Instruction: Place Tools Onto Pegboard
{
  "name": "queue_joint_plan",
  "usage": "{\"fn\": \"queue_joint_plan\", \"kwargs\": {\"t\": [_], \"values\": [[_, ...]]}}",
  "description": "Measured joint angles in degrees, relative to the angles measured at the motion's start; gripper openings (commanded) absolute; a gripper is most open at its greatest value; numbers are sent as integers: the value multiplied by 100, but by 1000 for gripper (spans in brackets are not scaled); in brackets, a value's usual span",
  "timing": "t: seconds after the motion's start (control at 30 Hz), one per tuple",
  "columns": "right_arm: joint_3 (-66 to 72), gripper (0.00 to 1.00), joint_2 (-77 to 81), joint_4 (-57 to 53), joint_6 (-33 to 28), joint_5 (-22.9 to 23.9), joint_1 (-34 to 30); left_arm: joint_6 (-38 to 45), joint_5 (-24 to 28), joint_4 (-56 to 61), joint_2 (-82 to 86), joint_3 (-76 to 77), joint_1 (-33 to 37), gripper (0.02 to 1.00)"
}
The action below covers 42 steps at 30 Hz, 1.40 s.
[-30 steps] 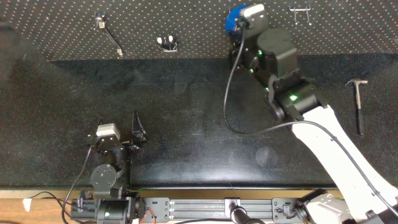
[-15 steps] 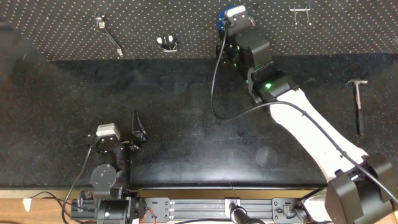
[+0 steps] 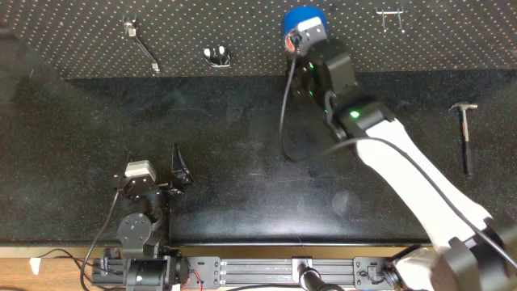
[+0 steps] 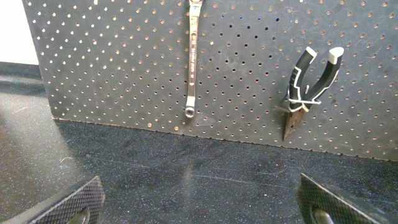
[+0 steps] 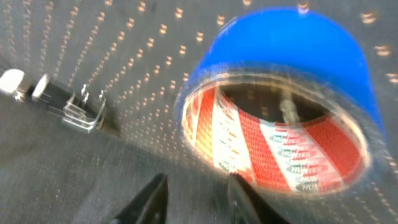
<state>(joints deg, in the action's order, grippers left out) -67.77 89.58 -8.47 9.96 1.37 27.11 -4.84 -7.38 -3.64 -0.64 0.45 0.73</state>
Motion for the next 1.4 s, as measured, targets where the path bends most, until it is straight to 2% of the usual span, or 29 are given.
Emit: {"fn": "queue_joint_plan", "kwargs": {"t": [0.17, 0.23, 0.3, 0.33, 0.43, 0.53, 0.63, 0.77, 0.93, 1.1, 1.4], "values": [[-42, 976, -1314, -2754, 17, -94, -76, 0, 7, 0, 0, 0, 0, 996], [-55, 976, -1661, -4109, 116, -122, -476, 0, 13, 2, 2, 0, 0, 998], [-37, 976, -1714, -4730, 166, -127, -1073, 0, 15, 2, 2, 0, 0, 996], [-17, 976, -1690, -4839, 177, -138, -1346, 0, 15, 2, 2, 0, 0, 996], [66, 976, -1552, -4903, 98, -87, -2680, 0, 17, 2, 2, 0, 0, 996], [83, 976, -1425, -5034, -476, -76, -3799, 0, 17, 2, 2, 0, 0, 996], [87, 976, -1200, -5156, -1117, -57, -4564, 0, 17, 2, 2, 0, 0, 996], [92, 976, -702, -5156, -2037, -57, -5283, 0, 17, 2, 2, 0, 0, 998], [98, 976, 26, -5077, -2688, -57, -5772, 0, 17, 2, 2, 0, 0, 996], [107, 976, 595, -4846, -3077, -59, -5849, 0, 17, 2, 2, 0, 0, 996], [107, 976, 1141, -4647, -3274, -57, -6127, 0, 17, 2, 2, 0, 0, 996]]}}
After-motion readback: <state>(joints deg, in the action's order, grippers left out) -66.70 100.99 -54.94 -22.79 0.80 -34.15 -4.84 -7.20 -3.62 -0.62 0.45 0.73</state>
